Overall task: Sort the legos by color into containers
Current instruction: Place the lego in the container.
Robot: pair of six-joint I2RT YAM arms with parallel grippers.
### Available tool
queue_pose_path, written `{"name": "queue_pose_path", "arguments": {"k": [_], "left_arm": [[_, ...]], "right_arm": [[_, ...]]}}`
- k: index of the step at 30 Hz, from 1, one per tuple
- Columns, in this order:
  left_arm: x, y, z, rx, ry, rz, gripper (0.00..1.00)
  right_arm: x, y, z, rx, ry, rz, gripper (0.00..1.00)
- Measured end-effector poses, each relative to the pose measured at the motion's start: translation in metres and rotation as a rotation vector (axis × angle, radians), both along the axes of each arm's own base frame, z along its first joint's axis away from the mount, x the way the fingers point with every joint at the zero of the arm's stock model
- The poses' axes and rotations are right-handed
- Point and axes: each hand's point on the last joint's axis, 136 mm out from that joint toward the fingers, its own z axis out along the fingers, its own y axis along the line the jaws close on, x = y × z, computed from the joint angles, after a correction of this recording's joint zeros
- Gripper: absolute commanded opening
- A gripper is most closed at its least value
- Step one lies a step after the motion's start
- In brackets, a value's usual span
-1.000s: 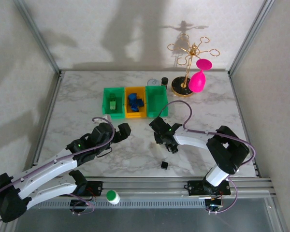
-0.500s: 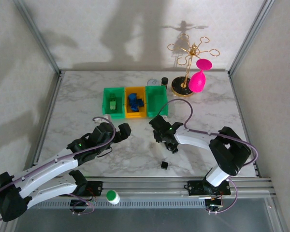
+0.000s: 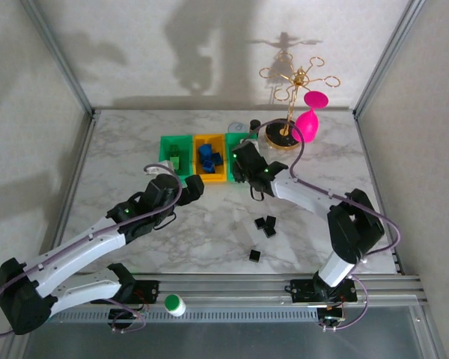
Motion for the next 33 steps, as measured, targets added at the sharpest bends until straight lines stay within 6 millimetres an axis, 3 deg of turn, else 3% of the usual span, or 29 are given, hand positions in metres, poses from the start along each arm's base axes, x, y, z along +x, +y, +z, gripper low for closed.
{"name": "queue_pose_path", "arguments": {"k": [10, 19, 33], "left_arm": [[0.017, 0.023, -0.005, 0.018, 0.009, 0.074, 1.0], [0.022, 0.031, -0.005, 0.012, 0.012, 0.092, 1.0], [0.022, 0.034, -0.007, 0.007, 0.016, 0.094, 1.0]], "right_arm": [[0.063, -0.006, -0.03, -0.046, -0.005, -0.059, 0.32], [0.097, 0.002, -0.047, -0.058, -0.013, -0.066, 0.33], [0.109, 0.004, -0.061, -0.084, -0.008, -0.063, 0.43]]}}
